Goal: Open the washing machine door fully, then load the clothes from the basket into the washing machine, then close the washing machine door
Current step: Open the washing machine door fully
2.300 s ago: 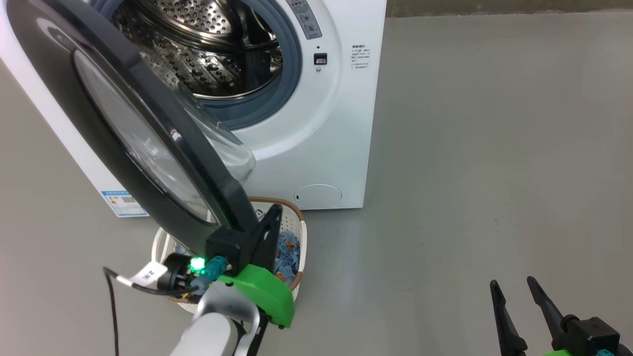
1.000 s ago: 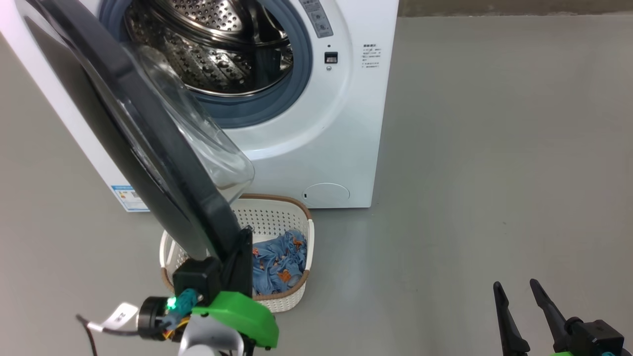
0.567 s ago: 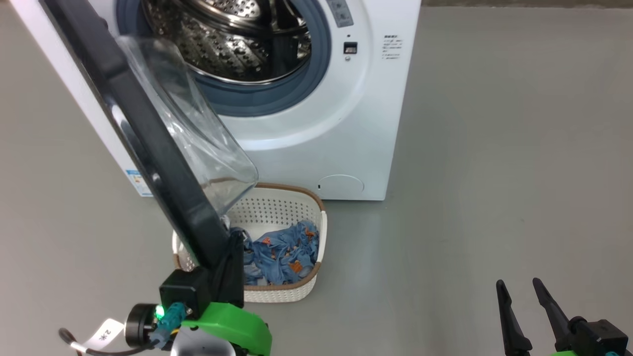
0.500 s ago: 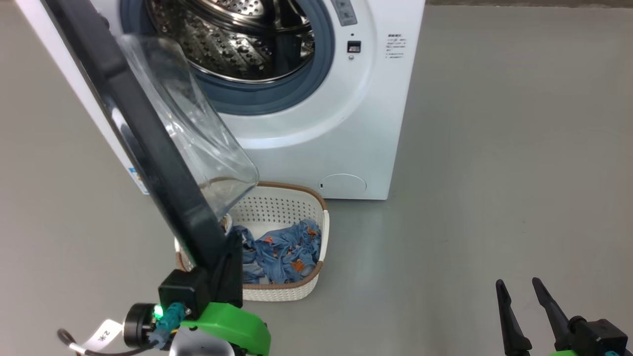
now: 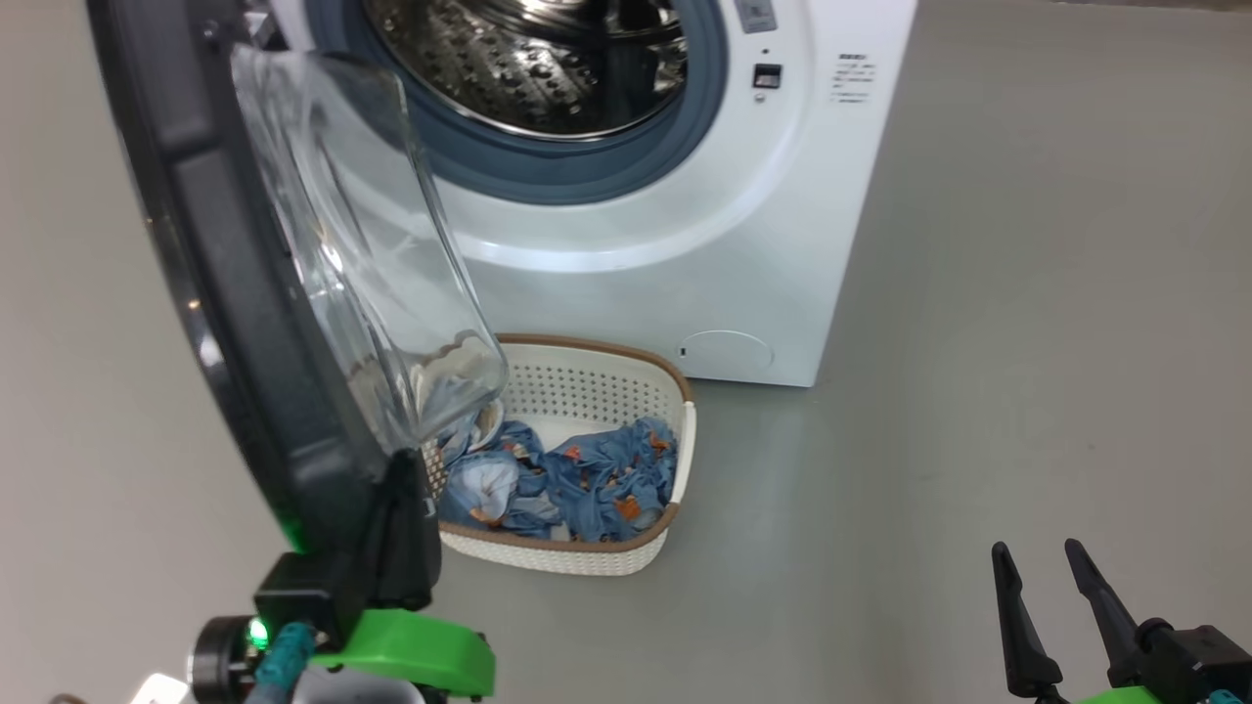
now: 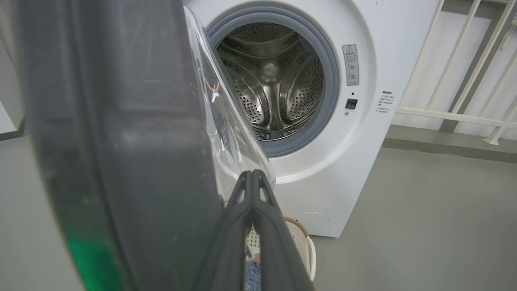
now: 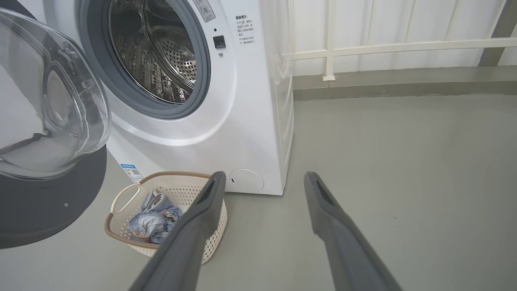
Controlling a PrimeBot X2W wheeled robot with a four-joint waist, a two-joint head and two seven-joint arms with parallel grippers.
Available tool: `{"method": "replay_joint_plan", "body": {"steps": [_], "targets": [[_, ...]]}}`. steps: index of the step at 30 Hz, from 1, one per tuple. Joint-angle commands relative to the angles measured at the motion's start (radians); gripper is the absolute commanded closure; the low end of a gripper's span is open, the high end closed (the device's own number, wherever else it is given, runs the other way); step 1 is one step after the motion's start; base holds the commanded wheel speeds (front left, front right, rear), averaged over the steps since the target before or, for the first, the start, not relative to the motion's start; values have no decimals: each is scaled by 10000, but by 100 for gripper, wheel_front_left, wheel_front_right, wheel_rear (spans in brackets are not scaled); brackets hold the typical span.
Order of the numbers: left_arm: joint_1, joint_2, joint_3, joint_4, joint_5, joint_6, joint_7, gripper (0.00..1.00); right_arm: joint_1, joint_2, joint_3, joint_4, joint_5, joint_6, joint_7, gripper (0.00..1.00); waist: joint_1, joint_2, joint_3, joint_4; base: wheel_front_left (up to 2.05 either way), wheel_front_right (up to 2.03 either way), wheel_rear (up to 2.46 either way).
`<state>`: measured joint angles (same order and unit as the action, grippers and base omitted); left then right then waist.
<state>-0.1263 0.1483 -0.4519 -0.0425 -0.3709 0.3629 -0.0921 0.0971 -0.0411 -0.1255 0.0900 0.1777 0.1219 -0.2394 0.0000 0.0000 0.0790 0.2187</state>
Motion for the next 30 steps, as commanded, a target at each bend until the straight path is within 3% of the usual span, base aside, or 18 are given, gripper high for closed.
{"method": "replay_joint_plan", "body": {"steps": [1,19,30], "targets": [[-146,303,608,-285,-6,220,-145,100,-367,-91,206,-288,-115,88,-71,0,0,0,87,171,0,0,0],[-15,1084,2593,129,-688,586,-1094,100,-431,-91,128,-793,-357,88,231,0,0,0,429,509,0,0,0],[-617,1664,3975,1162,-1307,245,-1505,100,-611,-91,70,-1215,-517,88,415,0,0,0,1089,504,0,0,0]]}}
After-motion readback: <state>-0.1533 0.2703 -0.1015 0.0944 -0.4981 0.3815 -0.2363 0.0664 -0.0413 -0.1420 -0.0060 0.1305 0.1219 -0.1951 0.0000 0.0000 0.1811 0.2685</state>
